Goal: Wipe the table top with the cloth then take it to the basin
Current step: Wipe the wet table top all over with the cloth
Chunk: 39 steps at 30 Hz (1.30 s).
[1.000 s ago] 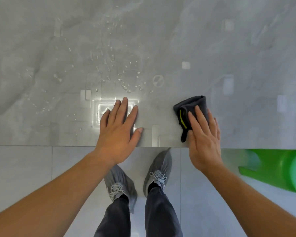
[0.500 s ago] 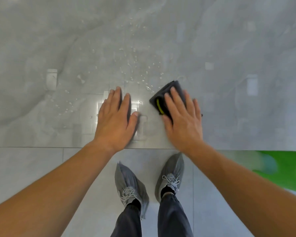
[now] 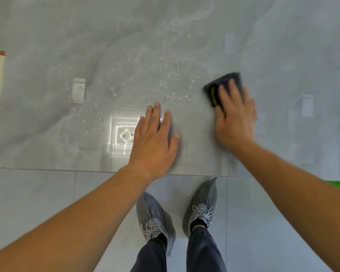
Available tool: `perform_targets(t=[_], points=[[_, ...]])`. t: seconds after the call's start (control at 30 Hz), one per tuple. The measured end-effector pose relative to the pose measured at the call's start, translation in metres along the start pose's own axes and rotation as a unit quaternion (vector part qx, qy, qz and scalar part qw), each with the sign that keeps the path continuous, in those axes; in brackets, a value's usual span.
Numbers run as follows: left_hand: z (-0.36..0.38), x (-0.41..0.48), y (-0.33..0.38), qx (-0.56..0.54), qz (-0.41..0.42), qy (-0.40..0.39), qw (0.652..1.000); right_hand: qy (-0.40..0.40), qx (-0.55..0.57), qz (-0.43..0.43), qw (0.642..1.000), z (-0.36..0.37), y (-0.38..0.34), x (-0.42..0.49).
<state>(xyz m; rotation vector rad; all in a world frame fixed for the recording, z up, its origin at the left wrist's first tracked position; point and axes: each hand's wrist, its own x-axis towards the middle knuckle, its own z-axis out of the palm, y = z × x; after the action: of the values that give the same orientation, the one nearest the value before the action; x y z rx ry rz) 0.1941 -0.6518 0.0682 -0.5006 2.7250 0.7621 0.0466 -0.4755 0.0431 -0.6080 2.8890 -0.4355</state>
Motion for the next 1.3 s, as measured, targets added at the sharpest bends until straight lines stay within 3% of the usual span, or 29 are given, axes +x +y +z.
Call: perform_targets(t=[0.07, 0.1, 0.23, 0.33, 0.47, 0.53, 0.7, 0.77, 0.83, 0.93, 0.97, 1.2, 1.3], points=[[0.001, -0.001, -0.004, 0.008, 0.011, 0.004, 1.0, 0.011, 0.006, 0.081, 0.997, 0.002, -0.013, 0.019], [0.001, -0.001, -0.004, 0.008, 0.011, 0.004, 1.0, 0.011, -0.001, 0.074, 0.997, 0.004, -0.023, 0.015], [-0.001, 0.0, -0.004, 0.003, 0.013, -0.009, 1.0, -0.046, -0.038, -0.116, 0.991, 0.01, -0.034, -0.04], [-0.005, 0.0, -0.011, 0.018, 0.029, -0.027, 0.999, -0.064, -0.069, -0.164, 0.982, 0.0, -0.014, -0.026], [-0.01, 0.0, -0.018, 0.033, 0.05, -0.042, 0.997, -0.02, -0.04, 0.033, 0.998, 0.0, -0.02, 0.024], [-0.013, 0.0, -0.017, 0.027, 0.048, -0.045, 0.997, 0.0, -0.028, 0.075, 0.997, 0.008, -0.043, 0.022], [-0.024, 0.003, -0.009, -0.001, 0.027, -0.053, 0.998, -0.03, -0.064, -0.12, 0.99, 0.013, -0.047, -0.019], [-0.031, 0.006, -0.007, -0.003, 0.027, -0.04, 0.999, -0.021, -0.077, -0.15, 0.985, 0.008, -0.033, 0.0], [-0.038, 0.012, -0.005, -0.011, 0.021, -0.019, 1.0, -0.007, -0.071, -0.089, 0.993, 0.003, -0.027, 0.035], [-0.047, 0.025, -0.005, -0.025, 0.012, 0.001, 1.0, 0.004, -0.027, 0.066, 0.997, -0.001, -0.028, 0.088], [-0.05, 0.031, -0.005, -0.027, 0.01, 0.008, 1.0, 0.002, -0.03, 0.076, 0.997, 0.001, -0.033, 0.094], [-0.074, 0.096, 0.009, -0.02, -0.006, 0.031, 0.999, -0.081, -0.083, -0.122, 0.986, -0.008, -0.018, 0.047], [-0.083, 0.128, 0.009, 0.001, -0.007, 0.032, 0.999, -0.071, -0.085, -0.107, 0.988, -0.014, -0.002, 0.097]])
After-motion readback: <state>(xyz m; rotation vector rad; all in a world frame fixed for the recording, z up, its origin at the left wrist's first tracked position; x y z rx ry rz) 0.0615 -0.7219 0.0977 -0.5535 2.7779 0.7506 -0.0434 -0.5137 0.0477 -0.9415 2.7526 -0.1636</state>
